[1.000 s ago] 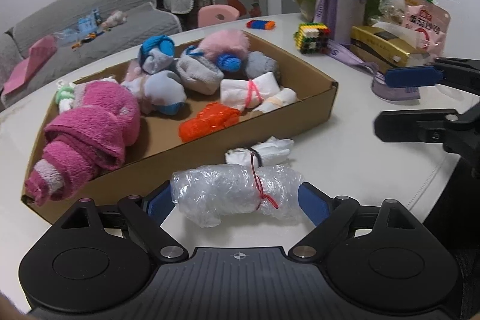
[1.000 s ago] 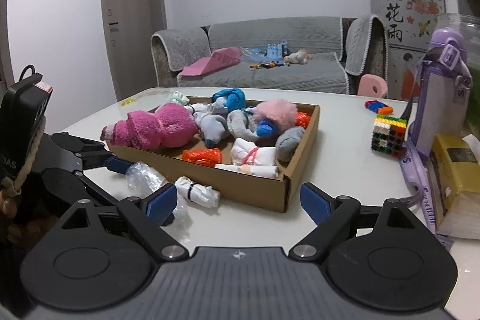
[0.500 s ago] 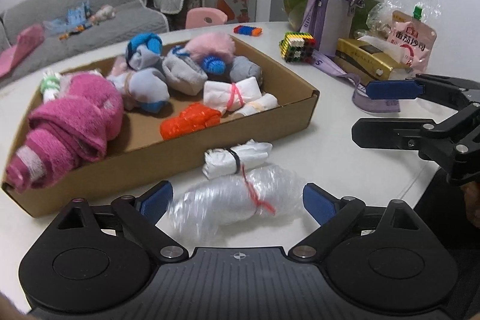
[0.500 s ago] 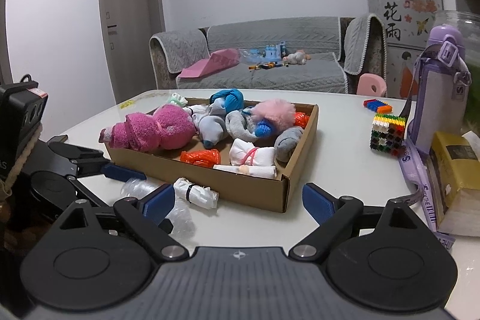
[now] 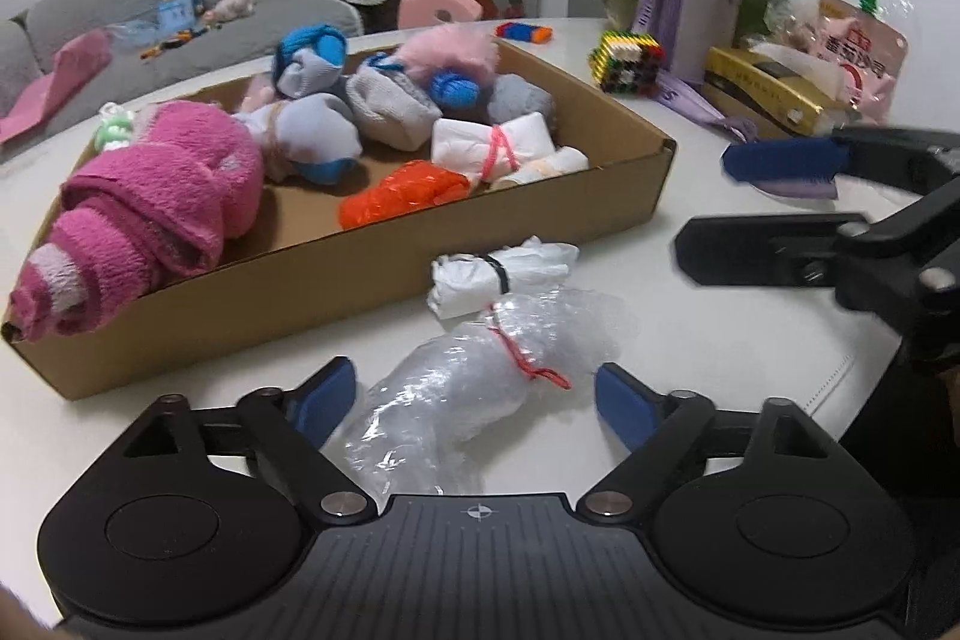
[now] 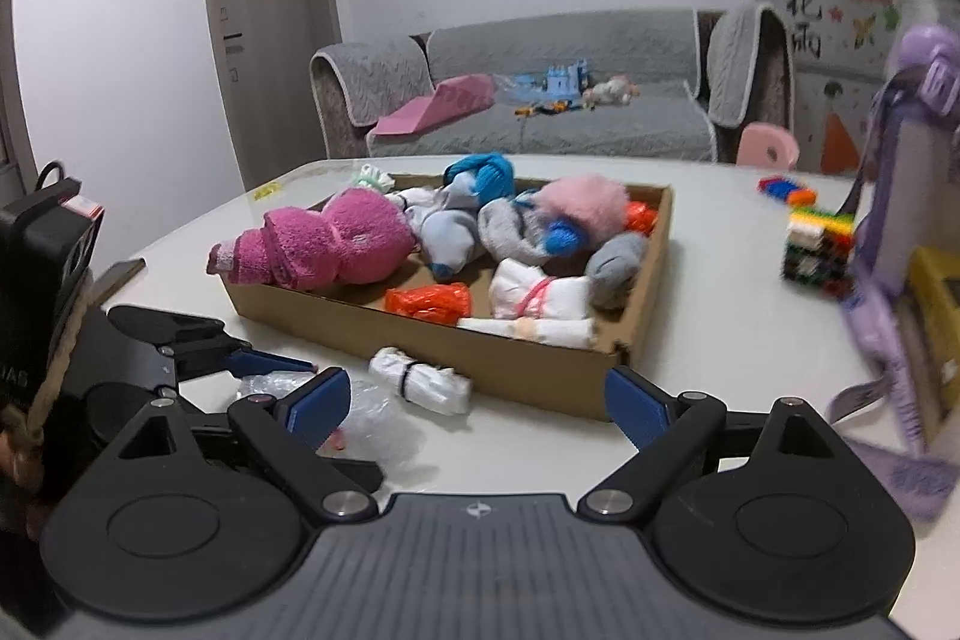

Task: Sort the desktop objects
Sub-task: 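Move both open grippers back toward the last items beside the tray, then grasp the clear plastic bundle with red string with left gripper while right grasps white sock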

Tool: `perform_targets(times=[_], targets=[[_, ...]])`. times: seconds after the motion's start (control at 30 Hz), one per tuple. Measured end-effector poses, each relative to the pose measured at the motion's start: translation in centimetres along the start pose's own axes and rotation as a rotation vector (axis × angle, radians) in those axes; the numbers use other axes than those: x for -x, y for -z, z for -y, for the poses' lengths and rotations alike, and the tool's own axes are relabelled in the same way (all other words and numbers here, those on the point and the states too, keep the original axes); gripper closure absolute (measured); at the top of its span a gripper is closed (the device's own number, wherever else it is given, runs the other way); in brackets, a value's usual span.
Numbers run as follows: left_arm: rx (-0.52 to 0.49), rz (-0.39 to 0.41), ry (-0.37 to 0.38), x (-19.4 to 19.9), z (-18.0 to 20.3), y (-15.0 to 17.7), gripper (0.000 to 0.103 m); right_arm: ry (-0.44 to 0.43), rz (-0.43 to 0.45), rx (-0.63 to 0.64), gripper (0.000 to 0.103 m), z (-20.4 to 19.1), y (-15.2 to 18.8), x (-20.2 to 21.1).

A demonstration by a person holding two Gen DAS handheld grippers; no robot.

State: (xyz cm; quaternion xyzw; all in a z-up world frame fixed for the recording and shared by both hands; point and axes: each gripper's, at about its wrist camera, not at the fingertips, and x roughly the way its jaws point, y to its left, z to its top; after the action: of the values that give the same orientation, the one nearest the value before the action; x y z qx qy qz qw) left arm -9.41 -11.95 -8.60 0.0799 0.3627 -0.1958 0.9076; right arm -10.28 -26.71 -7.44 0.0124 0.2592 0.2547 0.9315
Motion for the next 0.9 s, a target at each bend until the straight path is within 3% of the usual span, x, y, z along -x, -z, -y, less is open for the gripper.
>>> perform_targets(times=[0.1,0.37,0.67,0.9], targets=[[0.018,0.001,-0.014,0.5,-0.7,0.0,0.039,-0.008,-0.018,-0.032,0.014,-0.7,0.1,-0.9],[0.031,0.004,-0.035,1.8,-1.8,0.6,0.058,0.006,-0.035,-0.084,0.015,-1.6,0.4,-2.2],[0.119,0.000,-0.096,4.4,-4.4,2.1,0.061,0.012,-0.047,-0.102,0.015,-2.1,0.5,-2.8],[0.161,0.006,-0.145,6.2,-5.5,3.0,0.061,0.037,-0.078,-0.031,0.018,-5.0,0.8,-5.7]])
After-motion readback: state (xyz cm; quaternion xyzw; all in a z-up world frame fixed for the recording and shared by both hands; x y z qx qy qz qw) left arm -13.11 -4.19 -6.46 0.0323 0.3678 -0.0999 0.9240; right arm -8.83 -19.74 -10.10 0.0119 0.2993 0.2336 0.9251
